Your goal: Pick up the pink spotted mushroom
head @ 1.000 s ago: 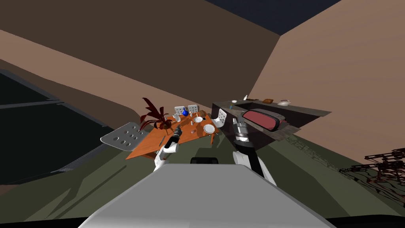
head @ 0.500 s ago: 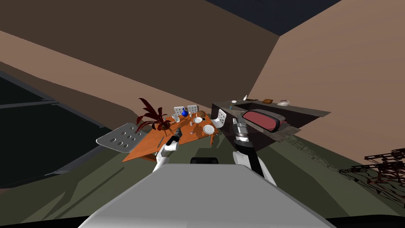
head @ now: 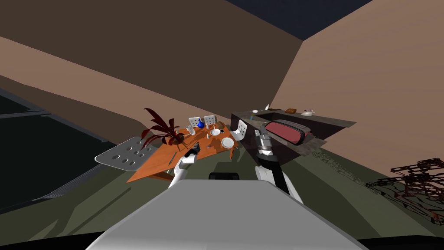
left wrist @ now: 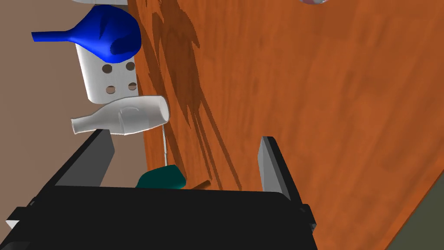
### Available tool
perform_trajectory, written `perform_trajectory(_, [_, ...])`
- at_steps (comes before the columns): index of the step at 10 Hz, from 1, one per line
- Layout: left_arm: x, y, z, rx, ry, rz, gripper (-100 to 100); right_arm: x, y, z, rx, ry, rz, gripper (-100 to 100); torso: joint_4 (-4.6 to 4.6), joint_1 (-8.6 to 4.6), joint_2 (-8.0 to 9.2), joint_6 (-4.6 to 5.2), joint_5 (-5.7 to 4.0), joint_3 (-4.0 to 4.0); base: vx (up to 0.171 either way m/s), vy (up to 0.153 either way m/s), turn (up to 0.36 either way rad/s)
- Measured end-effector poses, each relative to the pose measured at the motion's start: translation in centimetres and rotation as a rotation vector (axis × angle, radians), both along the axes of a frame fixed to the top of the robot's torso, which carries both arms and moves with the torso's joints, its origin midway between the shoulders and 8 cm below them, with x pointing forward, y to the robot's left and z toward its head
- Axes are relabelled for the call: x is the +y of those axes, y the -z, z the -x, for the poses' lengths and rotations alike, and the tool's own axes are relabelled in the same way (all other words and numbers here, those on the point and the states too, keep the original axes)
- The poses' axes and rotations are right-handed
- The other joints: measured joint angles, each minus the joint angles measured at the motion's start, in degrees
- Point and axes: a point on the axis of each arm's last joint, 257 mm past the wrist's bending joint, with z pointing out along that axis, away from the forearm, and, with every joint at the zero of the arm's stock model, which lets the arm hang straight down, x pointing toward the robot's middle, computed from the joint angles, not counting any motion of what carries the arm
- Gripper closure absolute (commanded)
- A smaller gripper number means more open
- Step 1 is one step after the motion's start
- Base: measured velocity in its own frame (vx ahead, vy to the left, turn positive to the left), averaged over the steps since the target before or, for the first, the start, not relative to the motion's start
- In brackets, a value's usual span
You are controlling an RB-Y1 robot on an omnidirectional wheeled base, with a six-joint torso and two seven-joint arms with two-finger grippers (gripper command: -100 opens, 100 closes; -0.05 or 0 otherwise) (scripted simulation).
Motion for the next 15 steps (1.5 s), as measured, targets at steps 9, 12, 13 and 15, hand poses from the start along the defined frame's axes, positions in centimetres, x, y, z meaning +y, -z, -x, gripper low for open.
perform_trajectory(9, [1.0,7.8,2.5,0.315,0.017,-0.005,-100,0.0,0.0,0.0,0.000,0.000,0.000,0,-0.01,-0.13,-0.04,0.01,-0.03,-0.02,0.042,-0.047,-0.082])
perform_trajectory(12, [1.3,9.9,3.7,0.410,0.032,-0.012,-100,0.0,0.0,0.0,0.000,0.000,0.000,0,0.00,-0.08,0.01,0.00,-0.02,0.00,0.044,-0.049,-0.094])
perform_trajectory(13, [1.4,10.2,3.9,0.434,0.036,-0.015,-100,0.0,0.0,0.0,0.000,0.000,0.000,0,0.00,-0.06,0.01,0.00,-0.02,0.01,0.051,-0.056,-0.125])
perform_trajectory(15, [1.8,11.2,4.6,0.489,0.047,-0.021,-100,0.0,0.0,0.0,0.000,0.000,0.000,0,-0.01,-0.10,-0.03,0.00,-0.03,-0.02,0.045,-0.038,-0.085])
